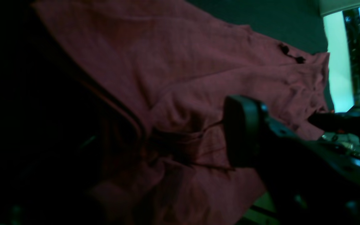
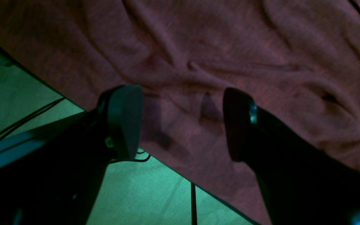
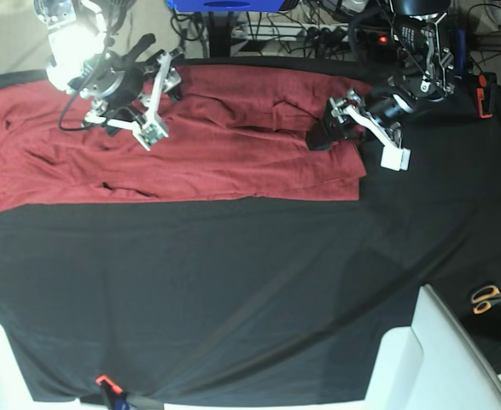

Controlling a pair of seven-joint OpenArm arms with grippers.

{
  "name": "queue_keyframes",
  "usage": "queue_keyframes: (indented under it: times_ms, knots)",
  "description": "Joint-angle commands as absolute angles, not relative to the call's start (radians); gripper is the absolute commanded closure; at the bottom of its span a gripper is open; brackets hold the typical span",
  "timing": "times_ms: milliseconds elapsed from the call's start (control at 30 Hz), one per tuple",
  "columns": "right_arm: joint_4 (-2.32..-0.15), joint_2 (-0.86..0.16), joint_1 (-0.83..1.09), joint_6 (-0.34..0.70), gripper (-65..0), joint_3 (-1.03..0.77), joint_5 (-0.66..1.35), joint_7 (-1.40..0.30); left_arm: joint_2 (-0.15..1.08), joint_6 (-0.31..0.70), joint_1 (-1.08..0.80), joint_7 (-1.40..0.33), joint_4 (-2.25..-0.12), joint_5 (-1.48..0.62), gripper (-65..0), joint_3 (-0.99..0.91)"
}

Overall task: Fold the T-shirt properly
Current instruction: 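Grasp the shirt's folded end with the left gripper and lift it, then fold the held end with the left gripper toward the right gripper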

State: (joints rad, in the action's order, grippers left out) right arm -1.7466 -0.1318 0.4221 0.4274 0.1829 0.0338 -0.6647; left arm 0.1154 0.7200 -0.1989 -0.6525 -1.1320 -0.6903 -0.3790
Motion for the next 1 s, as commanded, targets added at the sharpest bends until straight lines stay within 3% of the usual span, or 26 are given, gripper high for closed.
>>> queue_keyframes:
  times_ms: [0, 67, 167, 200, 433, 600, 767, 967]
  knots:
    - [-1.764, -0.133, 0.421, 0.43, -38.3, 0.179, 0.042, -0.648, 0.122, 0.698, -0.2, -0.723, -1.107, -0.625, -35.2, -0.377]
    - [-1.764, -0.133, 0.421, 0.43, -38.3, 0.179, 0.042, -0.648, 0.122, 0.698, -0.189, -0.722, -1.075, -0.625, -25.7, -0.377]
    - [-1.764, -0.133, 0.421, 0.43, -38.3, 0.177, 0.042, -0.648, 0.124, 0.698, -0.176, -0.722, -1.05, -0.625, -2.3, -0.378]
    - [-1.764, -0.133, 0.423, 0.43, -38.3, 0.177, 0.042, -0.648, 0.124, 0.698, -0.17, -0.722, -1.046, -0.625, 0.0, -0.378]
    - [-1.773, -0.131, 0.44, 0.43, -38.3, 0.174, 0.042, -0.642, 0.125, 0.698, -0.143, -0.728, -1.079, -0.625, 0.0, -0.467]
    - [-1.784, -0.107, 0.44, 0.43, -38.3, 0.165, 0.044, -0.641, 0.208, 0.698, -0.171, -0.733, -1.142, -0.625, 0.0, -0.553]
    - [-1.811, -0.027, 0.44, 0.432, -38.3, 0.008, 0.044, -0.641, 0.311, 0.698, -0.205, -0.731, -1.17, -0.631, 0.0, -0.562]
    - [-1.81, -0.03, 0.435, 0.432, -38.3, -0.044, 0.044, -0.641, 0.346, 0.698, -0.283, -0.734, -1.336, -0.625, 0.0, -0.63]
